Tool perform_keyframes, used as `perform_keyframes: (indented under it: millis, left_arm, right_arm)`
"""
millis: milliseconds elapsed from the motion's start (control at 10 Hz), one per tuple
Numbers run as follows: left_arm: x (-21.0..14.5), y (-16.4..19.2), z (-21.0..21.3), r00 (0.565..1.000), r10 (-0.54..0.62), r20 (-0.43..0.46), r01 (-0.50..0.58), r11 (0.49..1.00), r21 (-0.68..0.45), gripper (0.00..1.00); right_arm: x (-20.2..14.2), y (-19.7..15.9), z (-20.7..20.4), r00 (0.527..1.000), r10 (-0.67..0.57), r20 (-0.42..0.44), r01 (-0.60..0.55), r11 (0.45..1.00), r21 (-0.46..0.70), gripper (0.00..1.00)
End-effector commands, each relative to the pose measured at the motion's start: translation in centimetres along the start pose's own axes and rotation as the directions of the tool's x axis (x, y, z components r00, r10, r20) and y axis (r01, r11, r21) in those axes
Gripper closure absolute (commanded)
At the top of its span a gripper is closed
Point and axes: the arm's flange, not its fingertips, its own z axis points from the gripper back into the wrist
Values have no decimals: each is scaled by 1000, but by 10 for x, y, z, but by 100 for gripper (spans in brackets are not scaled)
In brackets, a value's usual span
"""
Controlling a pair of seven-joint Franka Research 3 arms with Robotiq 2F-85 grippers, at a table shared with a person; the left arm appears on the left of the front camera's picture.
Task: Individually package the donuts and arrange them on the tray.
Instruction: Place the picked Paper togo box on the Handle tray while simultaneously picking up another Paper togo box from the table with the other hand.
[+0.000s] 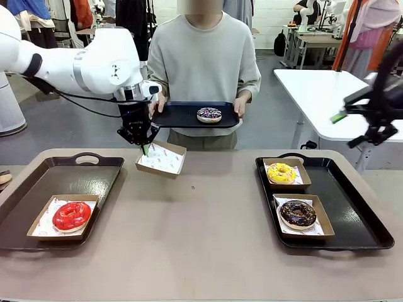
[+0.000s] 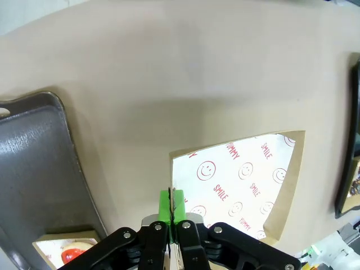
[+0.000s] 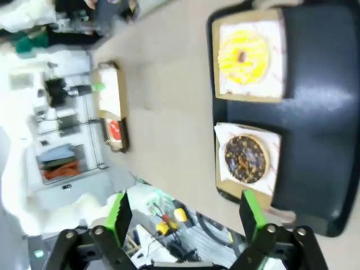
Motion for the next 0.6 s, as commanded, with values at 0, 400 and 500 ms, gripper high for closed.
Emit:
perform_keyframes:
  millis: [0, 400, 500]
  left_arm:
    - [5, -15, 13, 999, 27, 26, -27, 1000, 9, 100]
    - [29, -40, 30, 997, 44, 61, -45, 999, 14, 100]
    - [37, -42, 27, 997, 54, 63, -55, 998, 14, 100]
  right_arm:
    - [-27, -44, 16, 998, -36, 47, 29, 991, 133, 0]
    - [-79, -104, 45, 983, -78, 167, 33, 966, 257, 0]
    - [-85, -114, 47, 977, -88, 196, 29, 958, 284, 0]
